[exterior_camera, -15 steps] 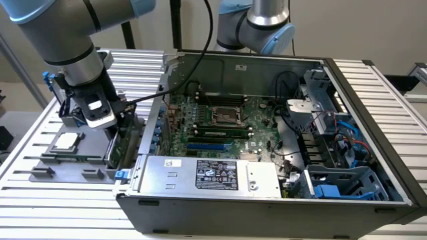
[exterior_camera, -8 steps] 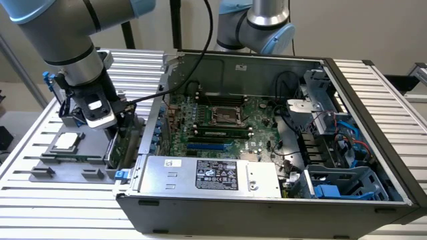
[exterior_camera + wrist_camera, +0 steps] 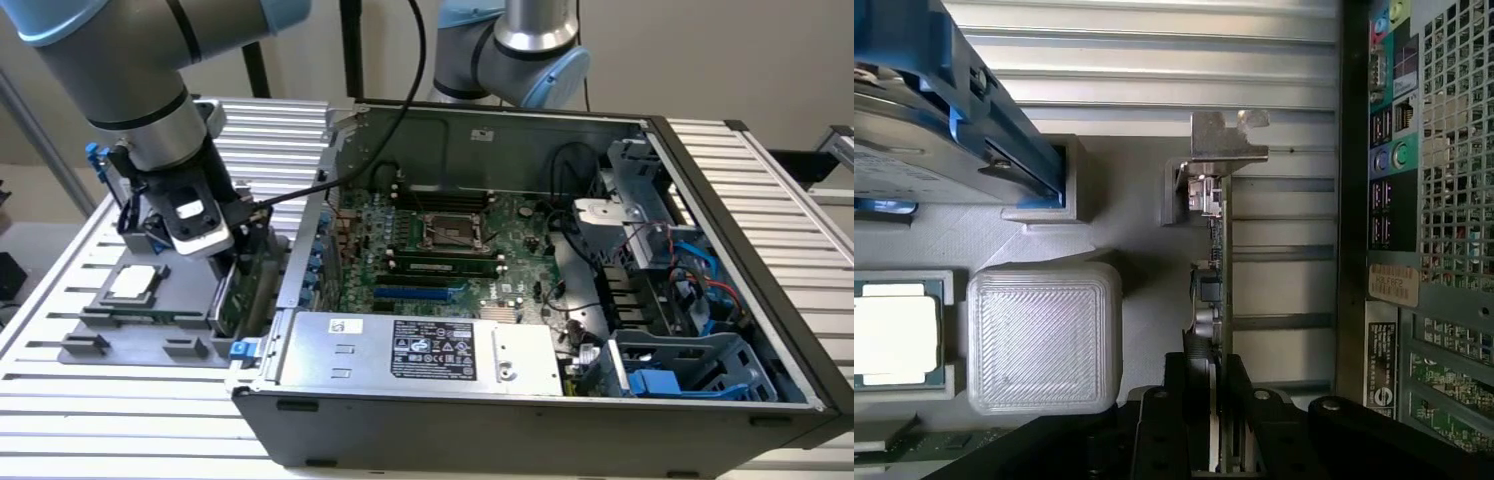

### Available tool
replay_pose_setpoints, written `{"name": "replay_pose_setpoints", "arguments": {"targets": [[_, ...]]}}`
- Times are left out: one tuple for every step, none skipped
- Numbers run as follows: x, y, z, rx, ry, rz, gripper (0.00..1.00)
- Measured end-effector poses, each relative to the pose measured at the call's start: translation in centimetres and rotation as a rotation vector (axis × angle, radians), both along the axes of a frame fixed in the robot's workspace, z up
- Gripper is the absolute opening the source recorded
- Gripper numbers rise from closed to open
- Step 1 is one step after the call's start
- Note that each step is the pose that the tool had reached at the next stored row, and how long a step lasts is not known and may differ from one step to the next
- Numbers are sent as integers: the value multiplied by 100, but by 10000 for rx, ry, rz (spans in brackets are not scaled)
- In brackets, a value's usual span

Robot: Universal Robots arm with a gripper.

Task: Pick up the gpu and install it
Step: 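Pick up the gpu and move the gpu toward the slot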

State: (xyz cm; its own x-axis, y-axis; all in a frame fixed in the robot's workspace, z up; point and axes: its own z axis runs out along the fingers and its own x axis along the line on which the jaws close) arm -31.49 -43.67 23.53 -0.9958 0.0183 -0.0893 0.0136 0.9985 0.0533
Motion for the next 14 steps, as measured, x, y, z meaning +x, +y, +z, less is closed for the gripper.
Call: {"name": "replay_pose_setpoints", "arguments": {"targets": [[0,0,7,1,-2,-1,0],[0,0,17,0,-1,0,0],[0,0,26,0,-2,0,0],[0,0,33,1,-2,0,0],[0,0,38,0,-2,0,0],[0,0,38,2,-4,0,0],[1,0,38,3,-5,1,0],[0,0,39,2,-4,0,0],[0,0,41,1,-2,0,0],[0,0,42,1,-2,0,0],[0,0,43,1,-2,0,0],[0,0,45,0,-2,0,0],[0,0,49,0,-1,0,0],[0,0,54,-2,1,0,0]]}}
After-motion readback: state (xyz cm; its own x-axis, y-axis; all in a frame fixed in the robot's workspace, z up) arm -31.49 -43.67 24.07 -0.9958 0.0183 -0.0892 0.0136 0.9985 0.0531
